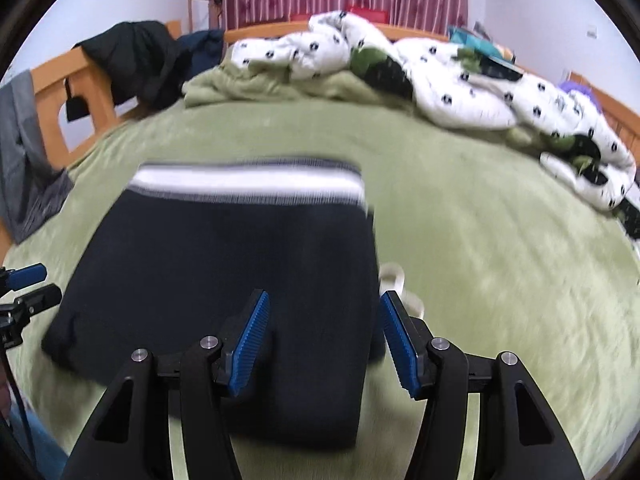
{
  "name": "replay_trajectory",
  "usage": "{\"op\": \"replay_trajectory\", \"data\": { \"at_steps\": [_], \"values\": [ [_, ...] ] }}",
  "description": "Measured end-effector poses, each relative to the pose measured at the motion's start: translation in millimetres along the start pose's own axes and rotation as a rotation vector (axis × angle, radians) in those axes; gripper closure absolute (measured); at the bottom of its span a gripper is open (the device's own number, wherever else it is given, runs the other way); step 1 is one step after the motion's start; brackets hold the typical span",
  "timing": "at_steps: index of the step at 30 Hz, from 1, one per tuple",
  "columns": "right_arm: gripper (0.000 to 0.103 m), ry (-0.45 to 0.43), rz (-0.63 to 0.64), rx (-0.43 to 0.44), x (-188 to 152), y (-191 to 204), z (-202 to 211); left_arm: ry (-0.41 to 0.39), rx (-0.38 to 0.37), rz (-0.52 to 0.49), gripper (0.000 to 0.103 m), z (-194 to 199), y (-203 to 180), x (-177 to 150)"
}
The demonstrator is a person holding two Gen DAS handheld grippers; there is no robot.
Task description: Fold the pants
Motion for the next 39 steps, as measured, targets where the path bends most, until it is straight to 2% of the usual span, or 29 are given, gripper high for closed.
{"op": "replay_trajectory", "data": {
  "at_steps": [4,6,8,10,14,16,23,39],
  "values": [
    [0.047,-0.052,0.008,-0.047,32.5,-6.3,-18.2,-0.028,0.008,0.042,0.043,-30.2,-2.9,38.1],
    [0.054,-0.041,-0.008,-0.032,43.4,-8.0,-39.1,-0.023,0.05,0.028,0.043,-52.4,-1.0,49.3],
    [0.057,-0.013,-0.026,-0.024,45.7,-6.7,-59.5,0.005,0.096,0.004,0.043,-70.3,2.0,50.6],
    [0.065,0.061,-0.012,-0.035,36.6,-4.9,-90.1,0.044,0.105,0.001,0.043,-86.8,2.2,48.0],
    [0.064,0.027,0.074,-0.093,29.2,1.5,-98.2,0.102,0.112,0.004,0.041,-110.4,4.9,35.2],
    [0.064,0.041,0.099,-0.118,29.4,3.8,-97.7,0.09,0.102,0.006,0.04,-110.6,5.9,34.4],
    [0.063,0.014,0.081,-0.105,25.5,2.6,-96.9,0.093,0.076,0.027,0.035,-109.0,8.6,28.9],
    [0.063,0.026,0.085,-0.094,23.4,2.7,-95.8,0.097,0.085,0.029,0.031,-109.0,10.2,29.6]
  ]
}}
Point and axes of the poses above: each gripper's, at about its wrist camera, not at the fingertips, and z roughly against the way its jaws point, y to its left, x to its top, the point moved 9 cm from there along -z, roughly the way its jaws point, and after that the axes turned 8 degrees about z, right-handed, at the moved point
